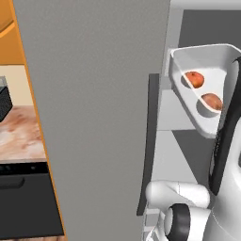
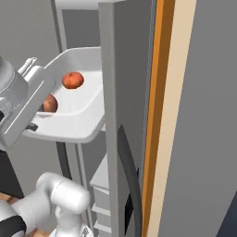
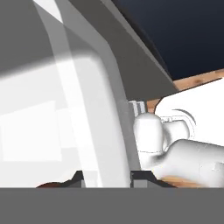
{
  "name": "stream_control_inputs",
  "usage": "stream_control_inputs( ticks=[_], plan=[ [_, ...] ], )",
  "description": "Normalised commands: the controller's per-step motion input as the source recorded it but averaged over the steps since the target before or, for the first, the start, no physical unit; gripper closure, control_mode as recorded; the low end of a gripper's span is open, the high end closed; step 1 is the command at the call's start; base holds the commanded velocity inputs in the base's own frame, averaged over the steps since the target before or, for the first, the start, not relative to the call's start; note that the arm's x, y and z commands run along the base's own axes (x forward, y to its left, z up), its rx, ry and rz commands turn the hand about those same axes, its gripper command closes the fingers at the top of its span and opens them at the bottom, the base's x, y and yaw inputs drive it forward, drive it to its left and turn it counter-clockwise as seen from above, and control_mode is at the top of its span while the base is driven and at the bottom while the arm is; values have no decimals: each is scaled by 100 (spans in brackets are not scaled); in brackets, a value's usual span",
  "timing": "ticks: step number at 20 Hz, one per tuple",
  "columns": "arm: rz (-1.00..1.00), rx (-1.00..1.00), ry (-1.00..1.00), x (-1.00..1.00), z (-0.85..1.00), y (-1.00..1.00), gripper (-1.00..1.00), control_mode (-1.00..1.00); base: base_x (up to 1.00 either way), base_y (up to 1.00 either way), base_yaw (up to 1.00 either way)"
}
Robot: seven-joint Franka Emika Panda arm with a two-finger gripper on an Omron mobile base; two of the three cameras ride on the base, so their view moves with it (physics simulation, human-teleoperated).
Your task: Take the squash and onion out of the freezer and place them in the tupperware container on the counter. Then put the tupperware containing the vegetables back in the freezer.
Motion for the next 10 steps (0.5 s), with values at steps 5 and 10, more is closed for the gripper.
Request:
stream_control_inputs(
  ticks=[5, 10],
  plan=[
    [-18, 2, -23, 49, -6, 0, 100, -100, 0, 0, 0],
    [-19, 3, -9, 60, 0, 0, 100, -100, 0, 0, 0]
  ],
)
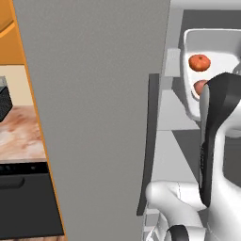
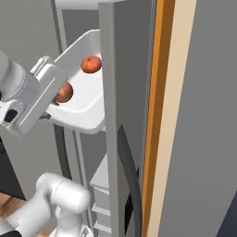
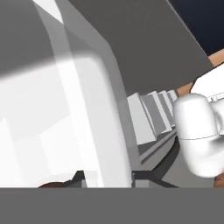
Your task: Take the squash and onion out of the freezer and place them in the tupperware container on the counter. Then put the tupperware containing the vegetables back in the freezer.
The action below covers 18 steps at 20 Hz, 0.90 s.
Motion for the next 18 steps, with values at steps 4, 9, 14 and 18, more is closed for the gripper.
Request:
stream_control_inputs(
  ticks=[4, 9, 14, 18],
  plan=[
    [-8, 2, 0, 48, 0, 0, 100, -100, 0, 0, 0],
    [0, 3, -3, 32, 0, 0, 100, -100, 0, 0, 0],
    [2, 2, -1, 11, 0, 0, 100, -100, 0, 0, 0],
    [5, 0, 0, 0, 0, 0, 100, -100, 0, 0, 0]
  ],
)
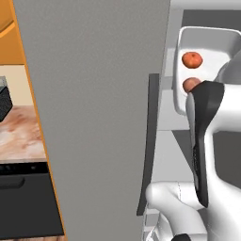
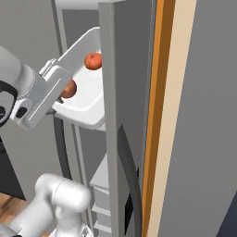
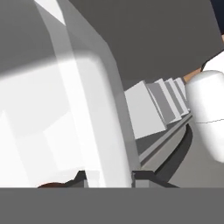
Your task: Take the squash and onion out of the freezer and place them in the tupperware container on the counter. Then put the tupperware containing the vegetables back in the freezer.
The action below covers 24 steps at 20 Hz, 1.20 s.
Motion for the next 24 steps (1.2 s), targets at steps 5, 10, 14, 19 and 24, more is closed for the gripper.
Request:
stream_control_inputs(
  ticks=[5, 10, 14, 19, 24],
  plan=[
    [5, 0, 0, 10, 1, -6, 100, -100, 0, 0, 0],
    [4, 1, 0, 47, 5, -10, 100, -100, 0, 0, 0],
    [4, 0, 0, 66, 5, -14, 100, -100, 0, 0, 0],
    [5, 0, 0, 61, 1, -26, 100, -100, 0, 0, 0],
    [6, 0, 0, 60, 0, -33, 100, -100, 0, 0, 0]
  ],
)
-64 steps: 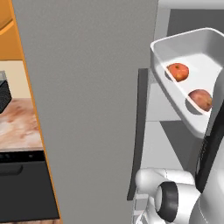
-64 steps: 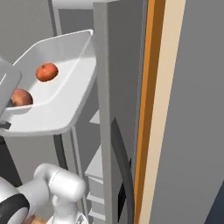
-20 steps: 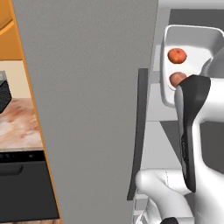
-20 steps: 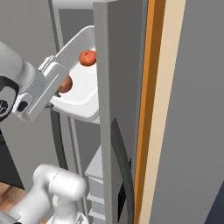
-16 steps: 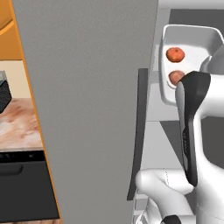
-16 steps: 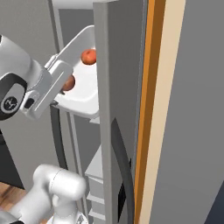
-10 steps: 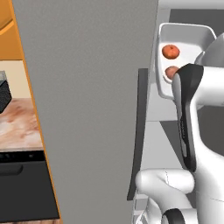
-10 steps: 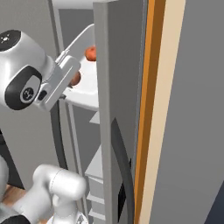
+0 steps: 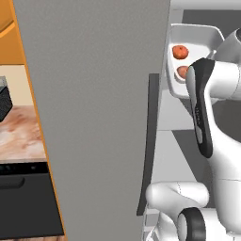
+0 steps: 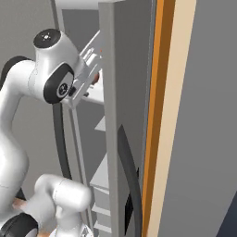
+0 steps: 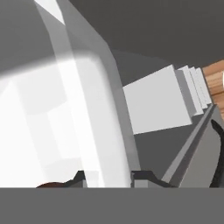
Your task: Take the squash and onion out of the freezer and place them in the tupperware container on the counter. Then put the tupperware containing the vegetables back in the freezer.
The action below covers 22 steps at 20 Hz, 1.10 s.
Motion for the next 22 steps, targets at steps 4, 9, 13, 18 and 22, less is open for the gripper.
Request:
stream_control_inputs(
  ticks=[4, 9, 13, 18, 22],
  plan=[
    [5, 0, 0, 64, 0, -25, 100, -100, 0, 0, 0],
    [6, 0, -4, 57, 0, -20, 100, -100, 0, 0, 0],
    [5, 0, -7, 57, 3, -15, 100, -100, 0, 0, 0],
    [1, 0, -7, 55, 8, -2, 100, -100, 0, 0, 0],
    [0, 0, 0, 57, 9, 0, 100, -100, 0, 0, 0]
  ],
)
